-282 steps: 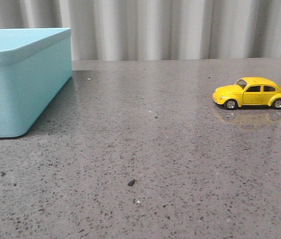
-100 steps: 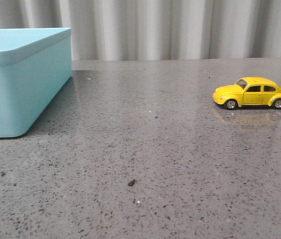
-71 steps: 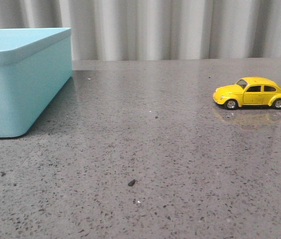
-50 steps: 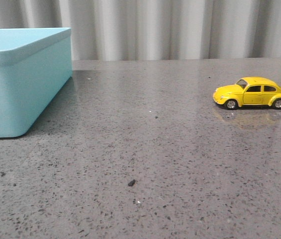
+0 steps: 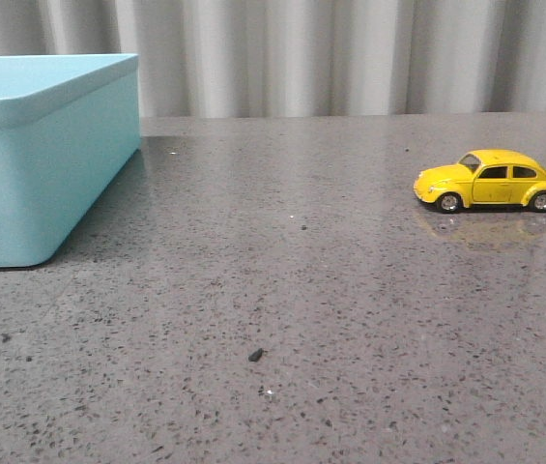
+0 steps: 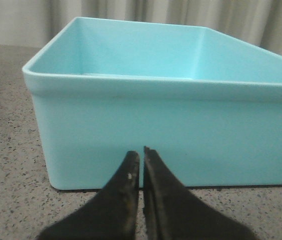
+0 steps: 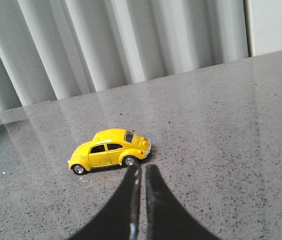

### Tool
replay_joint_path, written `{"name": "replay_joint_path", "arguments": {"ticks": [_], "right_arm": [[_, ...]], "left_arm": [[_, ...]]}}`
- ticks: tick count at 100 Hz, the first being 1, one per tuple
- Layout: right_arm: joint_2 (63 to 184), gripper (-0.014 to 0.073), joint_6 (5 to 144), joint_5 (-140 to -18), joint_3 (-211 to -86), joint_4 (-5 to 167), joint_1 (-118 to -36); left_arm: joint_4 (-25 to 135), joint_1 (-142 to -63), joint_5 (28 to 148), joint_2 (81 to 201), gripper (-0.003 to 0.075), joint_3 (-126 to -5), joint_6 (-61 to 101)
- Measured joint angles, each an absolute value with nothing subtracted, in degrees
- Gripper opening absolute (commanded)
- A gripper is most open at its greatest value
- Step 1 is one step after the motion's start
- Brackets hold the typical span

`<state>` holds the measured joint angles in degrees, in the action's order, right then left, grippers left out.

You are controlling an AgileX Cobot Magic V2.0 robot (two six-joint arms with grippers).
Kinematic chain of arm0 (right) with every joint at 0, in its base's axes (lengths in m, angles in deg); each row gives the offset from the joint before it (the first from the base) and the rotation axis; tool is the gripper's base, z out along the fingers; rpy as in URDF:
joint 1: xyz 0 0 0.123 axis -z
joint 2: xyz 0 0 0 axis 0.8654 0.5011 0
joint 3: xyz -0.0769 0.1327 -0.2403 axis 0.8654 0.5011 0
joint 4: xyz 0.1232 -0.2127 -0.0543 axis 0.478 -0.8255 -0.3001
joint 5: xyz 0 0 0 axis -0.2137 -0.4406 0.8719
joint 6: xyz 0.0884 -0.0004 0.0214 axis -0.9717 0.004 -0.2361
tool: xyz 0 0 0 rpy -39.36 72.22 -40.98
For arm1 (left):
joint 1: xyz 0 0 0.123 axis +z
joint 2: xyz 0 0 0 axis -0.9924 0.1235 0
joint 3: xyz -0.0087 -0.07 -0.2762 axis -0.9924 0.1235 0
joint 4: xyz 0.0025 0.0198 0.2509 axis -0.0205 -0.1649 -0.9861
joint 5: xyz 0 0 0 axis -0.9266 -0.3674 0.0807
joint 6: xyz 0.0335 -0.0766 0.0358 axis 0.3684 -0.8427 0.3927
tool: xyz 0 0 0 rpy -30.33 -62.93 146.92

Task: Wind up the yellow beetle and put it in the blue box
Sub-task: 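Move the right gripper over the yellow toy beetle car, then lower the right gripper toward the roof of the yellow car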

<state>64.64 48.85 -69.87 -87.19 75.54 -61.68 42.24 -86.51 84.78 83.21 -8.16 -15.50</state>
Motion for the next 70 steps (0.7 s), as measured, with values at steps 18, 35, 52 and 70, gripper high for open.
{"name": "replay_joint_path", "arguments": {"ticks": [18,35,52,70], "right_arm": [[64.64,-0.0041,48.85,-69.87,-87.19,75.54,-61.68],[64.64,-0.0041,48.85,-69.87,-87.19,75.54,-61.68],[64.64,-0.0041,48.85,-65.83,-87.19,82.78,-61.68],[64.64,-0.0041,48.85,-67.39,-90.34,86.77,-61.68]], "left_arm": [[49.5,-86.46,82.32,83.21,-0.0021,-8.16,-15.5],[62.59,-86.46,80.4,83.21,-0.0021,-8.16,-15.5],[73.02,-86.46,78.71,83.21,-0.0021,-8.16,-15.5],[75.34,-86.46,79.13,83.21,-0.0021,-8.88,-14.71]]}}
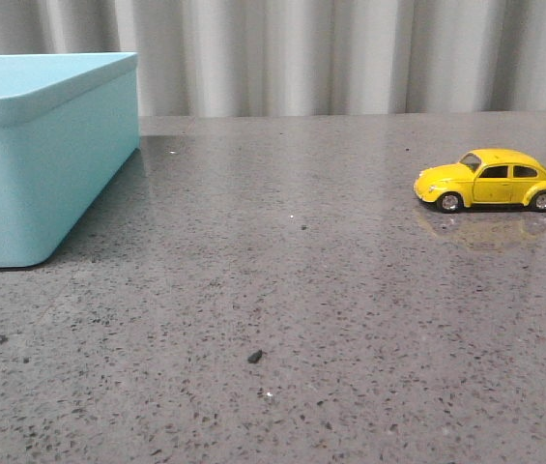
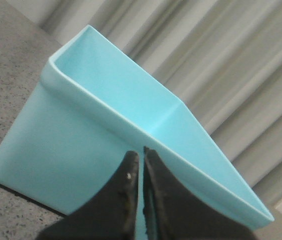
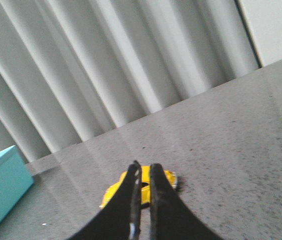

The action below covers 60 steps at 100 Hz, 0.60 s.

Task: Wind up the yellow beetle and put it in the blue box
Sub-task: 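Lower the right gripper toward the roof of the yellow car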

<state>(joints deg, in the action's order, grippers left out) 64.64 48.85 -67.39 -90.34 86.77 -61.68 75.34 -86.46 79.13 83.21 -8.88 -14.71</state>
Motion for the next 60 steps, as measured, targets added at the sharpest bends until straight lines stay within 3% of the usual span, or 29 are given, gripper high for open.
{"name": "replay_joint_path", "arguments": {"ticks": [26,60], "right_arm": [[69.85,-0.0041,49.56,-81.65,-104.46,79.46,-61.68],[89.87,-0.0041,49.87,-97.53,-125.64,70.61,-61.68]], "left_arm": [[54.84,-86.46,88.65,90.38,-0.0021,-19.68,-13.87],[49.97,-90.97,92.07,103.18,-0.0021,-31.14,-10.31]]}}
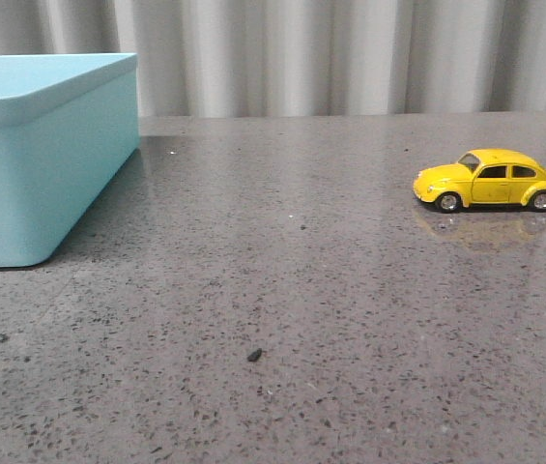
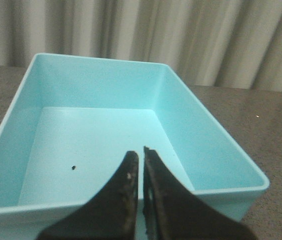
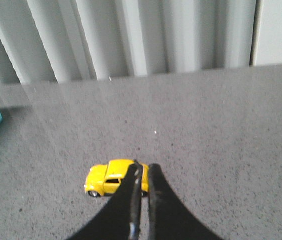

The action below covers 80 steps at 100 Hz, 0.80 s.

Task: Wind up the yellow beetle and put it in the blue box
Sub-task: 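Lower the right gripper toward the roof of the yellow car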

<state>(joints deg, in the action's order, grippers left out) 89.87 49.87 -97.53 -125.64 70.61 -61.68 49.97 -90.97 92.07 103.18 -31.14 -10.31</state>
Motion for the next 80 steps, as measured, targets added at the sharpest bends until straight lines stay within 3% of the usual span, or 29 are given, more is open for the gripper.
{"name": "replay_joint_path", "arguments": {"ticks": [30,58,80], "right_arm": [[108.6,-0.0041,57.62,-115.38,-143.35,69.94,-62.63],[129.01,-0.0041,57.88,-131.54,-159.71,69.9,-68.54],[143.83,-0.0041,58.23,-135.63,-168.75,70.01,-71.46]], "left_arm": [[49.83,-97.87,95.33,106.97,-0.0021,-33.8,-9.1],[49.83,-98.08,95.21,107.23,-0.0021,-33.54,-9.0],[48.49,-98.08,95.0,107.23,-0.0021,-30.36,-8.96]]}}
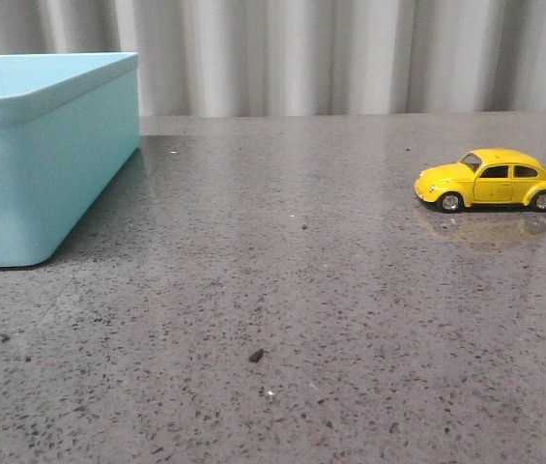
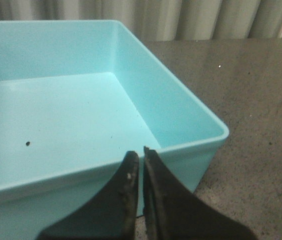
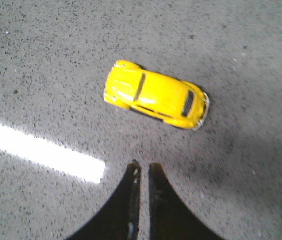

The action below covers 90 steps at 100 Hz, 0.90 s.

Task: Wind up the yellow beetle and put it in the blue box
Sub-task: 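Lower the right gripper toward the roof of the yellow car, then press the right gripper down onto the car roof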

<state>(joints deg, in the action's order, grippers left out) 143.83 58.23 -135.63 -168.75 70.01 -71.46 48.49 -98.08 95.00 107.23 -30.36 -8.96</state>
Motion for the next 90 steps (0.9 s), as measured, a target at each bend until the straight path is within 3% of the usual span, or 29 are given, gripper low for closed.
{"name": "replay_joint_path", "arguments": {"ticks": [90], "right_arm": [[158.61,-0.0041,57.74,-130.81,-170.19,71.57,-71.7]], "left_arm": [[47.64,-98.08,93.72,107.32,-0.0021,-26.58,-8.86]]}}
